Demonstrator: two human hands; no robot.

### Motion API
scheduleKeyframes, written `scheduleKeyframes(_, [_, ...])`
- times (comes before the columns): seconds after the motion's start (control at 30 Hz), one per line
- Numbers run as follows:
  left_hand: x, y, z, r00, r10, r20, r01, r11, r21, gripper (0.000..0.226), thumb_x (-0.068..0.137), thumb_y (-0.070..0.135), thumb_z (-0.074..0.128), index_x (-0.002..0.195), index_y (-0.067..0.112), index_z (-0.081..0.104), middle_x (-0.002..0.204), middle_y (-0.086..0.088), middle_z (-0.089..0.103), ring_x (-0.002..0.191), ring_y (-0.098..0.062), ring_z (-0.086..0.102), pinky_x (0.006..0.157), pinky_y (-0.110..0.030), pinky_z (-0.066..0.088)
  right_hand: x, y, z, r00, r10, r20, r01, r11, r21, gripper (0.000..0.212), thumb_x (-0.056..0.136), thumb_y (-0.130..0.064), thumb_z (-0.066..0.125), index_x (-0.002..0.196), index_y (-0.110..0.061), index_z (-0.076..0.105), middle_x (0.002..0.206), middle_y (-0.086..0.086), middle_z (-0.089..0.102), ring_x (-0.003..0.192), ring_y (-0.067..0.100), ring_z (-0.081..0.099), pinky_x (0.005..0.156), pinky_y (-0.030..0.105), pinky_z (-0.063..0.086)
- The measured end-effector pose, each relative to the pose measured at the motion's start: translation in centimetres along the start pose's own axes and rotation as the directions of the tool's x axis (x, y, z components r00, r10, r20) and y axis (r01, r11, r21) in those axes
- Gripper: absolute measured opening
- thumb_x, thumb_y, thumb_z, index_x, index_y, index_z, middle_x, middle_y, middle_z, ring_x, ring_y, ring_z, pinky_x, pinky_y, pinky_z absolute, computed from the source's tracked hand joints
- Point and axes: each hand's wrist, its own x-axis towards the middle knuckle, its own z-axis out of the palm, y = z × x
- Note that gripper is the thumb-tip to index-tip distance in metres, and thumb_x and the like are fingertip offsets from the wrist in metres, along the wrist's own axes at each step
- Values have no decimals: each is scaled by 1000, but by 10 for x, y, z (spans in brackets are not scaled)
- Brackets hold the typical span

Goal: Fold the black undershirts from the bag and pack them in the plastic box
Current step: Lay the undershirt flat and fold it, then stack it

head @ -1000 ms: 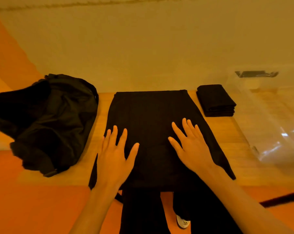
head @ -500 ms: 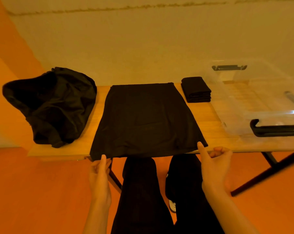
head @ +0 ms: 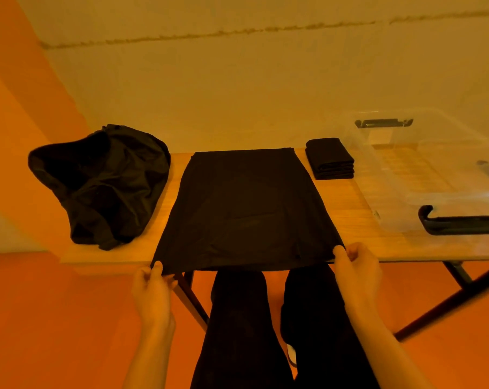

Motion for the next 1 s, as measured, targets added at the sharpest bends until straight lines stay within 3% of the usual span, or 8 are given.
scheduleKeyframes(0.13, [-4, 9, -15, 997, 78, -1, -78, 996, 41, 25, 96, 8, 64, 76, 13, 50, 94, -14, 64, 98, -24, 65, 95, -55, 55, -11, -3, -6, 990, 125, 66, -137, 959, 249, 21, 93, -5, 59, 76, -7, 48, 69, 10, 53, 65, 24, 54, 64, 41, 50])
scheduleKeyframes(0.2, [-2, 15, -19, 997, 39, 63, -40, 999, 8, 14, 92, 6, 71, 94, 11, 58, 105, -12, 69, 102, -24, 69, 92, -48, 56, -11, -13, -8, 973, 208, 101, -229, 926, 300, 12, 93, -8, 66, 87, -7, 55, 81, 10, 62, 71, 21, 63, 74, 43, 58])
scheduleKeyframes(0.27, [2, 23, -18, 984, -34, 172, 38, 999, -17, 31, 89, 6, 74, 117, 5, 62, 112, -11, 72, 104, -24, 71, 86, -41, 57, -6, -22, -8, 955, 276, 108, -296, 903, 312, 20, 92, -18, 73, 100, -10, 57, 90, 10, 63, 79, 22, 65, 70, 39, 60])
scheduleKeyframes(0.47, [11, 28, -27, 955, -160, 249, 105, 970, 218, 13, 93, 20, 71, 102, 11, 73, 101, -8, 73, 86, -23, 65, 75, -36, 51, 1, -23, -25, 928, 326, 180, -356, 917, 177, 23, 95, -18, 69, 100, 5, 66, 95, 23, 67, 85, 30, 70, 68, 35, 58])
scheduleKeyframes(0.6, [9, 19, -55, 928, -269, 257, 168, 920, 354, 16, 96, 20, 67, 103, 6, 71, 105, -12, 73, 101, -29, 66, 79, -38, 51, -9, -1, -53, 872, 425, 244, -449, 892, 51, 11, 97, -14, 64, 98, -3, 66, 100, 18, 68, 80, 33, 70, 72, 41, 58])
scheduleKeyframes(0.8, [1, 21, -62, 881, -325, 344, 328, 943, 52, 27, 87, 1, 58, 112, 2, 67, 114, -13, 73, 112, -30, 64, 101, -50, 45, -16, 14, -66, 772, 509, 382, -534, 844, -47, 22, 96, -16, 62, 83, 2, 60, 66, 16, 56, 60, 27, 55, 58, 37, 48])
scheduleKeyframes(0.87, [0, 26, -62, 884, -285, 371, 288, 956, 48, 34, 85, 3, 59, 118, 1, 67, 115, -12, 74, 112, -30, 66, 97, -49, 49, -16, 10, -65, 733, 512, 448, -583, 812, 25, 26, 95, -22, 65, 78, -5, 56, 56, 10, 48, 52, 22, 47, 56, 36, 41])
scheduleKeyframes(1.0, [-7, 30, -65, 920, -229, 318, 100, 922, 375, 11, 96, 5, 62, 86, 0, 64, 97, -15, 75, 101, -30, 70, 83, -46, 56, -21, 9, -63, 781, 466, 416, -505, 863, -19, 24, 98, -23, 63, 86, -1, 63, 62, 13, 53, 60, 25, 49, 59, 37, 41])
